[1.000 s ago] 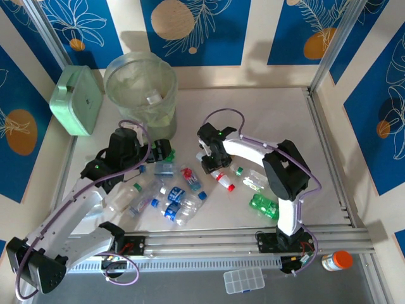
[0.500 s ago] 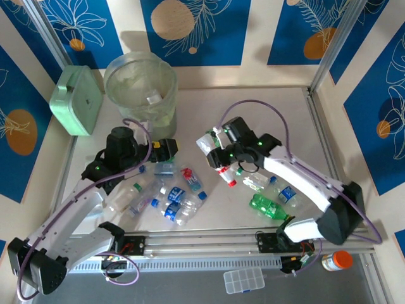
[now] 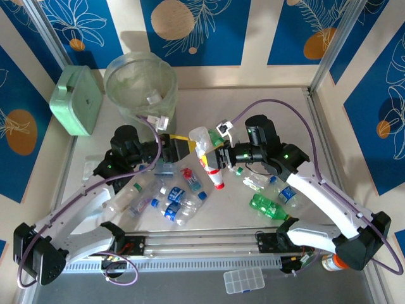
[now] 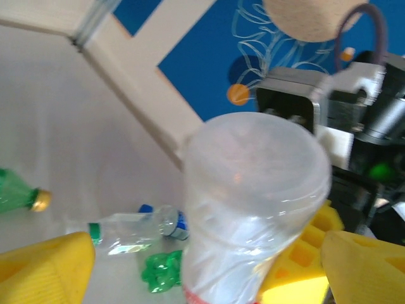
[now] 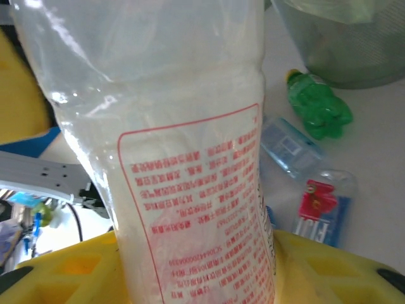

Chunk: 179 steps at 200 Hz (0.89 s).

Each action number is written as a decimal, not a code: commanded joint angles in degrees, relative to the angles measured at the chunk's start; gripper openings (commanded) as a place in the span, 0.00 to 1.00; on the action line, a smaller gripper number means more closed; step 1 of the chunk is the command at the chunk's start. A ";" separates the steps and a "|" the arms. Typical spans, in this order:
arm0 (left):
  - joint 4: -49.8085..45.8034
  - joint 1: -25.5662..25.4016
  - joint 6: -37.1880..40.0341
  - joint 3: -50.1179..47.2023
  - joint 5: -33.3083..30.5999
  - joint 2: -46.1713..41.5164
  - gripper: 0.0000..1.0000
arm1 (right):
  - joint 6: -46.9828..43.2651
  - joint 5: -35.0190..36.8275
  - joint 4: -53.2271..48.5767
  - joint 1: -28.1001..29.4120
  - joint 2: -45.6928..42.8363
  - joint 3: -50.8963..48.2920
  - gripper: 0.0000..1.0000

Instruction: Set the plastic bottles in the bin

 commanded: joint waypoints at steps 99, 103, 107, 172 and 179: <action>6.21 -6.47 6.65 3.30 -0.39 1.68 0.73 | 1.91 -11.13 2.12 0.93 0.27 -0.21 0.53; 6.60 -6.55 6.53 3.30 -0.32 1.77 0.73 | 1.86 -11.10 2.13 1.04 0.30 -0.35 0.53; 7.18 -6.56 6.21 3.18 -0.20 1.92 0.72 | 1.73 -10.91 2.14 1.19 0.30 -0.46 0.53; 16.60 -7.02 1.00 0.75 1.84 4.09 0.56 | 1.06 -8.15 1.52 1.95 0.17 -1.69 0.53; 16.67 -7.09 1.35 0.66 1.73 3.98 0.53 | 1.06 -8.10 1.61 2.02 0.05 -1.89 0.53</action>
